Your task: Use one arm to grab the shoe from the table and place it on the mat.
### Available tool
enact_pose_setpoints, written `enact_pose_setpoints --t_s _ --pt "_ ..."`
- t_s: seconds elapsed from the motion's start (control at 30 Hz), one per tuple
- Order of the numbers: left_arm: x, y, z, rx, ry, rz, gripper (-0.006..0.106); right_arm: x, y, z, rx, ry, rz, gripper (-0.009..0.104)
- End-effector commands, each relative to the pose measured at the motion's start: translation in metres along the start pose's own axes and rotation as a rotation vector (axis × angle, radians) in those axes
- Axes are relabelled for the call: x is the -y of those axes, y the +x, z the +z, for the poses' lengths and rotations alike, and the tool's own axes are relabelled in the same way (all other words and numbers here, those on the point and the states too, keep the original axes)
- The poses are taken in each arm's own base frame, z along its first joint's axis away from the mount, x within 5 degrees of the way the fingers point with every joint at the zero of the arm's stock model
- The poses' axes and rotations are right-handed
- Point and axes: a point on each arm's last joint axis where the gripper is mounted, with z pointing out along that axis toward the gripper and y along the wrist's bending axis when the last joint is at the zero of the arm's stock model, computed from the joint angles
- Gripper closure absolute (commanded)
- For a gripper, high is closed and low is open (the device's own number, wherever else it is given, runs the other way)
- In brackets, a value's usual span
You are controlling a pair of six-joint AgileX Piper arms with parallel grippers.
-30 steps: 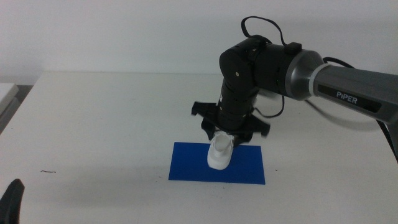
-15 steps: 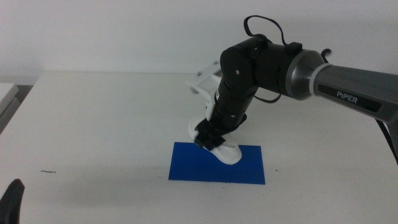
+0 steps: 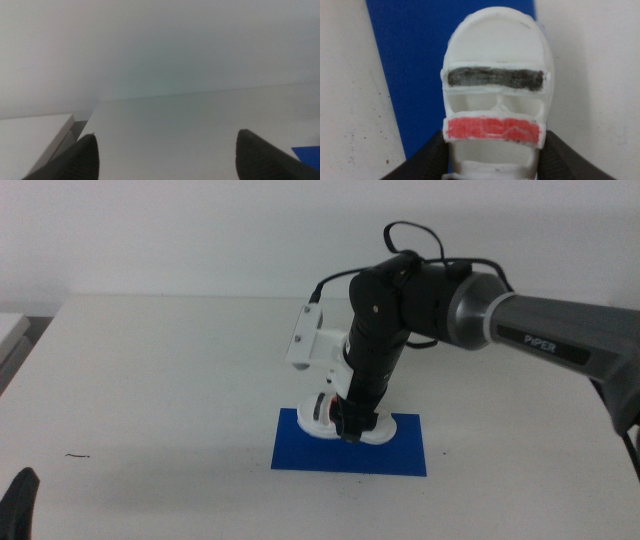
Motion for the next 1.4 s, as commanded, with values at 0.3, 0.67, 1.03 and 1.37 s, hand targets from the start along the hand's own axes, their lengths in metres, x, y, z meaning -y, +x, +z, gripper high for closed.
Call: enact_pose_setpoints --t_s 0.3,0.67,1.03,1.37 --pt "0.001 -0.001 0.000 0.008 0.008 -0.005 0.007 0.002 0.005 0.017 -0.026 -0.025 -0.071 0.063" --pt "0.001 -0.001 0.000 0.008 0.008 -0.005 0.007 -0.001 0.032 -0.067 0.157 0.120 0.138 0.010" --pt "0.001 -0.001 0.000 0.008 0.008 -0.005 0.007 -0.132 0.236 -0.154 0.748 0.621 0.798 0.010" --pt "0.001 -0.001 0.000 0.008 0.008 -0.005 0.007 -0.215 0.295 -0.121 0.930 0.761 1.011 0.010"
